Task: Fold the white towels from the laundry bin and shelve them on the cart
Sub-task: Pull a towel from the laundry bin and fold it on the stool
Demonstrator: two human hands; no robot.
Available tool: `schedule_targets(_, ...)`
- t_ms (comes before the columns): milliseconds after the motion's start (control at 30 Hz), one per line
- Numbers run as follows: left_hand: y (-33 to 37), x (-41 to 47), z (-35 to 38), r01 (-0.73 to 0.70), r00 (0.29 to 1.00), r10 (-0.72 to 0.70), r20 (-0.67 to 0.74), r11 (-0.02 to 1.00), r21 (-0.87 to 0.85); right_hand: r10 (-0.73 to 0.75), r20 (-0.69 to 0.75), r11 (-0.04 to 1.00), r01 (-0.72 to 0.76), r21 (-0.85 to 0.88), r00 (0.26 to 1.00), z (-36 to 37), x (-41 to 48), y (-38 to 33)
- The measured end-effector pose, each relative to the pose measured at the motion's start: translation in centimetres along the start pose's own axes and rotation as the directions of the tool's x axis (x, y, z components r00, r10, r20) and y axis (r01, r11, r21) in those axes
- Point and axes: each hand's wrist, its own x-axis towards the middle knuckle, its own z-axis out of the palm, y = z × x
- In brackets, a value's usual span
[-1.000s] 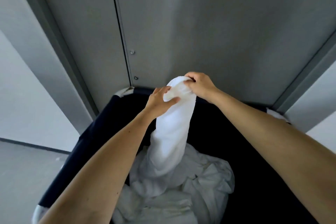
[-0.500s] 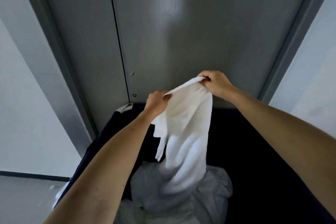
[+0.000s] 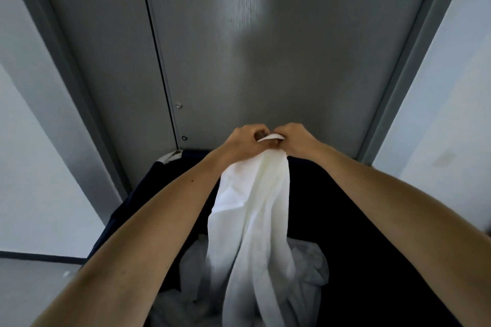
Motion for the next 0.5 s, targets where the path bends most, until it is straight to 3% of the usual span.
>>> schedule_targets(167, -3.4, -1.8, 0.2, 0.208, 0.962, -0.209, 0.178, 0.978, 0.023, 0.07, -0.129, 0.976, -0.041, 0.212, 0.989, -0.6, 0.0, 1.0)
schedule_targets(300, -3.9, -2.0, 0.6, 0.195, 0.98, -0.191, 0.046, 0.974, -0.117, 0.099, -0.147, 0.976, -0.067, 0.209, 0.984, -0.5, 0.2, 1.9)
schedule_targets(367, -3.2, -1.5, 0.3, 0.152, 0.987, -0.158, -0.043, 0.981, -0.117, 0.134, -0.05, 0.973, -0.122, 0.195, 0.99, -0.6, 0.1, 2.2)
schedule_targets(433, -2.8, -1.0, 0.1, 0.112, 0.987, -0.123, -0.107, 0.988, -0.108, 0.109, 0.188, 0.964, -0.15, 0.221, 0.976, -0.9, -0.1, 1.7)
schedule_targets(500, -2.4, -0.5, 0.0, 0.067, 0.989, -0.079, -0.129, 0.993, -0.101, 0.026, 0.401, 0.902, -0.194, 0.385, 0.916, -1.0, -0.2, 0.9)
